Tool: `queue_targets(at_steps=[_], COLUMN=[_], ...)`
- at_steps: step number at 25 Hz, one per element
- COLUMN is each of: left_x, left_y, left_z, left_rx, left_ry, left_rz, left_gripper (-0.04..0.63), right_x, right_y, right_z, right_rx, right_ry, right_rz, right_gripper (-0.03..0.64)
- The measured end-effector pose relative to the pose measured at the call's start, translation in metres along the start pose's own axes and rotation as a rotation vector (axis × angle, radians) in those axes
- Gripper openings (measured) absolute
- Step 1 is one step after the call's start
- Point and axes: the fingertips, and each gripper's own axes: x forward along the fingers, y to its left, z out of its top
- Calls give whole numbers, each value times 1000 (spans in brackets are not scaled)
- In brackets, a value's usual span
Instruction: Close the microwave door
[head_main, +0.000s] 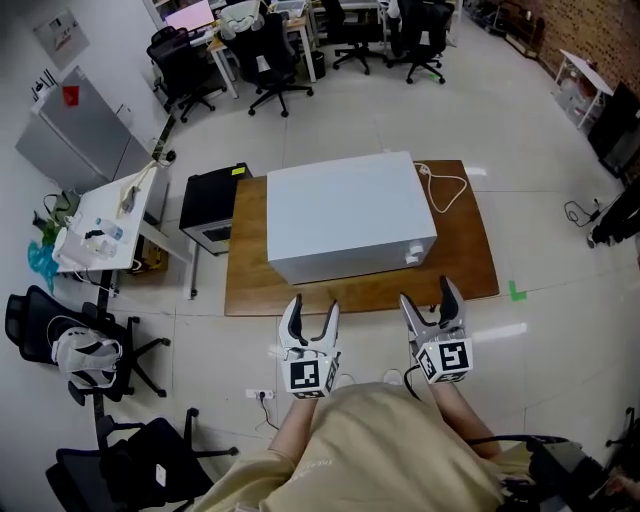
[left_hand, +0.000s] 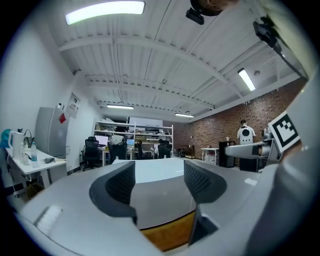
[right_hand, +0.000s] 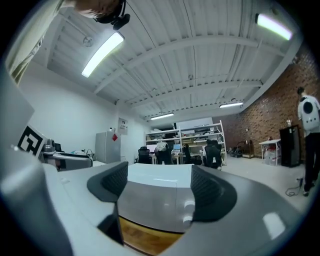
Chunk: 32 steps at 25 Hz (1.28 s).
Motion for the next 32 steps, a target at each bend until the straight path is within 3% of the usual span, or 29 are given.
queue_targets(at_steps=[7, 13, 17, 19, 21, 25, 32], left_x=[-21, -29, -25, -18, -18, -33, -23], left_y=[37, 35, 43, 47, 37, -1, 30], left_z=[32, 56, 74, 86, 88, 69, 78], left_rx=[-10, 14, 15, 16, 9, 25, -5], left_ry=[-29, -77, 10, -40, -86, -80, -32], left_rz=[87, 105, 118, 107, 104, 100, 105], left_gripper=[397, 399, 399, 399, 399, 399, 399], right_x=[4, -4, 10, 18, 10, -29, 2], right_y=[27, 33, 45, 51, 49, 32, 39], right_z=[22, 43, 71, 82, 82, 64, 68], right_rx=[-50, -96, -107, -111, -110, -100, -93], right_ry=[3, -5, -29, -36, -44, -51, -1], right_rz=[-26, -31, -27, -21, -14, -12, -29], right_gripper=[382, 382, 382, 382, 382, 382, 382])
